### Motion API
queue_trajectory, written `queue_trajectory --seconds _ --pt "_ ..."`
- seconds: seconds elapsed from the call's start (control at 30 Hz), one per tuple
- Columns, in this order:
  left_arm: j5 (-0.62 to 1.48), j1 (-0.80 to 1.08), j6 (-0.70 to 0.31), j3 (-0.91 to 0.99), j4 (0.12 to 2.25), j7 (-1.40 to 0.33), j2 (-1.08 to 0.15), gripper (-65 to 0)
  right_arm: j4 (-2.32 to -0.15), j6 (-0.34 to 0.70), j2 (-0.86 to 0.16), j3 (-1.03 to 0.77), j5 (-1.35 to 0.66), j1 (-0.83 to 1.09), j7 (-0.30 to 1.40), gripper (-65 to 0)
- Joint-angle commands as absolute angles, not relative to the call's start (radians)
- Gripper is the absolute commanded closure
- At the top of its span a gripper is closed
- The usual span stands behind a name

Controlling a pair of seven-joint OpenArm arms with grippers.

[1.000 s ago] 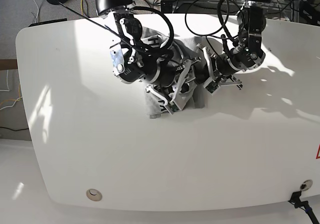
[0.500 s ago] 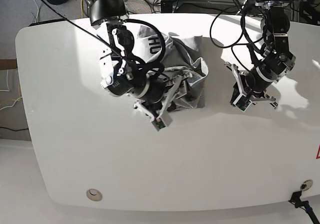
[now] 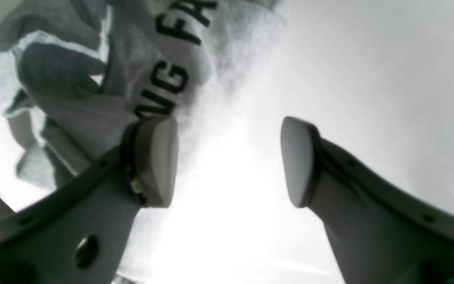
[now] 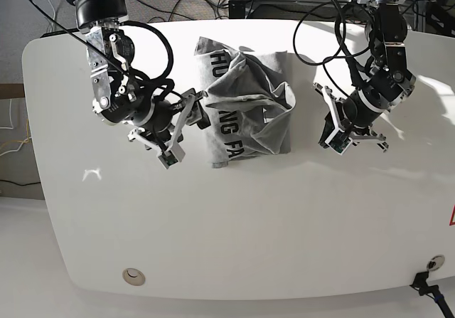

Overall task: Fold the T-shirt properly
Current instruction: 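Release the shirt and raise both grippers away from it, then grasp the folded bundle's edges with both grippers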

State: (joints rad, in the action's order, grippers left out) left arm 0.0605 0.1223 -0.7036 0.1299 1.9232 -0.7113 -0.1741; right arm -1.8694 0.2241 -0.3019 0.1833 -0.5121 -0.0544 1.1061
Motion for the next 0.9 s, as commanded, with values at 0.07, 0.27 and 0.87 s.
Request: queue_trajectory --seconds 0.07,0.27,0.87 --pt "0.071 0.113 -0.698 0.131 1.94 -0.691 -0.177 0.0 -1.945 0.226 -0.323 0.177 -0.519 -0.019 1.089 -39.0" --pt "0.071 0.114 -0.698 0.131 1.94 -0.691 -0.177 0.0 -1.946 0.225 -0.32 0.182 -0.519 0.033 1.089 -39.0" --pt "0.071 0.148 -0.698 0.131 1.939 -0.691 -0.179 0.0 -1.98 0.225 -0.038 0.535 -0.219 0.071 1.092 -39.0"
